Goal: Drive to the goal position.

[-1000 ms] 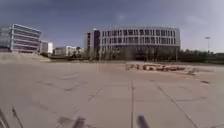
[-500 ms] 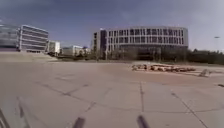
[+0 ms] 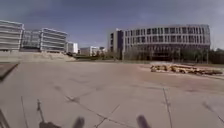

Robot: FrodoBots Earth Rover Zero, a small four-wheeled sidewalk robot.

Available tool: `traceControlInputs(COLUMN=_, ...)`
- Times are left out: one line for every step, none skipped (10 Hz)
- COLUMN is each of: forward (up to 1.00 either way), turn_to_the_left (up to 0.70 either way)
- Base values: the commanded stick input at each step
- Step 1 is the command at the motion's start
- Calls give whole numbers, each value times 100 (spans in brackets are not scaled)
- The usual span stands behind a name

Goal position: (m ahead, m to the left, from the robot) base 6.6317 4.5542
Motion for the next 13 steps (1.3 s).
traceControlInputs(forward=70, turn_to_the_left=27)
traceControlInputs(forward=70, turn_to_the_left=27)
traceControlInputs(forward=70, turn_to_the_left=27)
traceControlInputs(forward=70, turn_to_the_left=27)
traceControlInputs(forward=70, turn_to_the_left=27)
traceControlInputs(forward=70, turn_to_the_left=27)
traceControlInputs(forward=70, turn_to_the_left=27)
traceControlInputs(forward=70, turn_to_the_left=27)
traceControlInputs(forward=70, turn_to_the_left=27)
traceControlInputs(forward=70, turn_to_the_left=27)
traceControlInputs(forward=70, turn_to_the_left=27)
traceControlInputs(forward=70, turn_to_the_left=27)
traceControlInputs(forward=70, turn_to_the_left=27)
